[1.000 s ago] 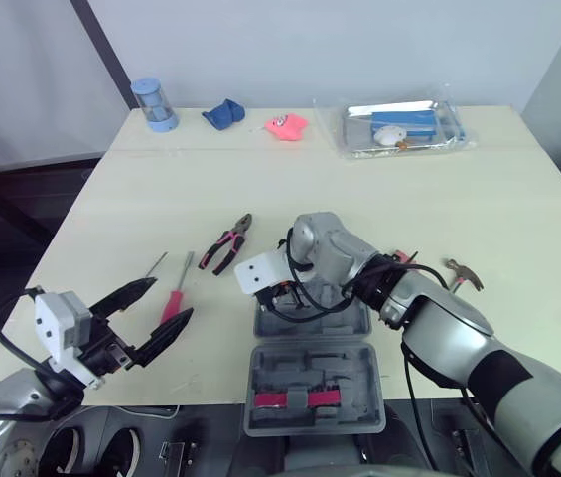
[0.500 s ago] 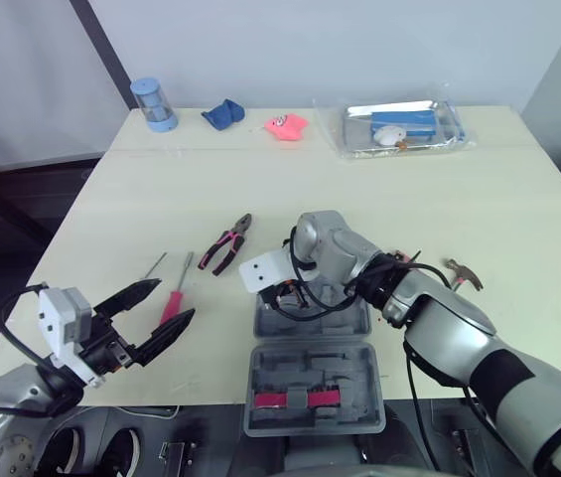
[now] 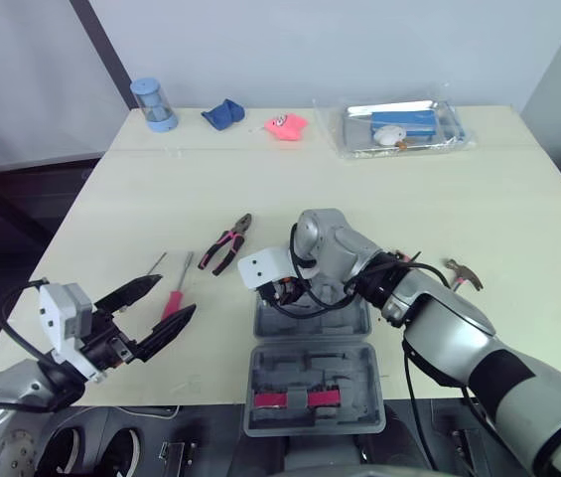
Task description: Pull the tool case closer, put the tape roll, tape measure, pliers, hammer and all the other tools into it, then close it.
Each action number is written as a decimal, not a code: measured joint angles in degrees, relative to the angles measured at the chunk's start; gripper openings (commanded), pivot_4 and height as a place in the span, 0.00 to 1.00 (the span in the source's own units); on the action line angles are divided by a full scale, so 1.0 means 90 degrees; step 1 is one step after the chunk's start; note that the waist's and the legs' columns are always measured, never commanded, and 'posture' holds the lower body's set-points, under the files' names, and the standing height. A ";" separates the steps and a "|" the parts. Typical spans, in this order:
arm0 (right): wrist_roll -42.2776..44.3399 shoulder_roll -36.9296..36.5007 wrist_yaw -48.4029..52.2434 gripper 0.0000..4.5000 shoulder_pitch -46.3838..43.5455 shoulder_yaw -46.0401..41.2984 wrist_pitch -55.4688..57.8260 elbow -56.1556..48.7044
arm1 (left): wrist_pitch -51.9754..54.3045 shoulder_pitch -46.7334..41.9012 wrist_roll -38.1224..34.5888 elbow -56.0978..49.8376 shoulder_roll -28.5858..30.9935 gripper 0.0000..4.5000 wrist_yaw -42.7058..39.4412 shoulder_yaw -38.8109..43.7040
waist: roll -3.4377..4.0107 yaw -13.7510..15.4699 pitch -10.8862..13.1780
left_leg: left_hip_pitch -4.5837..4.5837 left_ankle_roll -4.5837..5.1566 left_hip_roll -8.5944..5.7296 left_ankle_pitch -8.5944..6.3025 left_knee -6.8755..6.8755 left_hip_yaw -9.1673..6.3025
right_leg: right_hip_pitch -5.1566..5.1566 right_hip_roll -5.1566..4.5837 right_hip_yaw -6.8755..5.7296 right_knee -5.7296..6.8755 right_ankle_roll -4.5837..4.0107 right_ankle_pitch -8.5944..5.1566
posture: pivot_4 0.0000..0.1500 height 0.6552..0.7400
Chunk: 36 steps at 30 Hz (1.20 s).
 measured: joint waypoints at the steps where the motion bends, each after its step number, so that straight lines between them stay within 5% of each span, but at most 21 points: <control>1: 0.0002 0.0001 0.0000 0.99 0.0000 -0.0003 0.0004 0.0000 | 0.0004 -0.0011 0.0001 0.0000 0.0000 1.00 -0.0001 0.0000 | 0.0000 0.0000 0.0000 | 0.0000 0.0000 0.0000 0.0000 0.0000 0.0000 | 0.0000 0.0000 0.0000 0.0000 0.0000 0.0000 | 1.00 1.00; 10: 0.0219 -0.0010 0.0011 0.99 0.0037 -0.0356 0.0329 -0.0391 | 0.0041 -0.0051 0.0004 0.0000 0.0000 1.00 -0.0054 -0.0001 | 0.0000 0.0000 0.0000 | 0.0000 -0.0001 0.0000 0.0000 0.0000 0.0000 | 0.0000 0.0000 0.0000 0.0001 0.0000 0.0000 | 1.00 1.00; 16: 0.0827 -0.0108 -0.0339 0.55 0.0945 -0.1151 0.0731 -0.1162 | 0.0042 -0.0029 0.0011 0.0000 0.0004 1.00 -0.0077 -0.0003 | -0.0002 0.0017 -0.0001 | 0.0000 0.0000 0.0000 0.0000 -0.0001 -0.0001 | 0.0001 -0.0001 0.0000 0.0000 0.0000 0.0000 | 1.00 1.00; 34: 0.1761 -0.0410 -0.1533 0.55 0.2371 -0.2189 0.0768 -0.1801 | 0.0048 -0.0186 0.0018 0.0066 0.0127 1.00 -0.0144 -0.0046 | -0.0004 -0.0005 -0.0002 | 0.0000 0.0000 0.0001 0.0001 0.0000 0.0000 | -0.0001 0.0001 0.0001 0.0008 -0.0001 0.0001 | 1.00 1.00; 36: 0.1772 -0.0409 -0.1568 0.43 0.2430 -0.2157 0.0767 -0.1797 | 0.0048 -0.0187 0.0018 0.0067 0.0127 1.00 -0.0153 -0.0046 | -0.0004 -0.0007 -0.0002 | 0.0000 0.0000 0.0001 0.0001 0.0000 0.0000 | -0.0002 0.0001 0.0001 0.0008 -0.0001 0.0001 | 1.00 1.00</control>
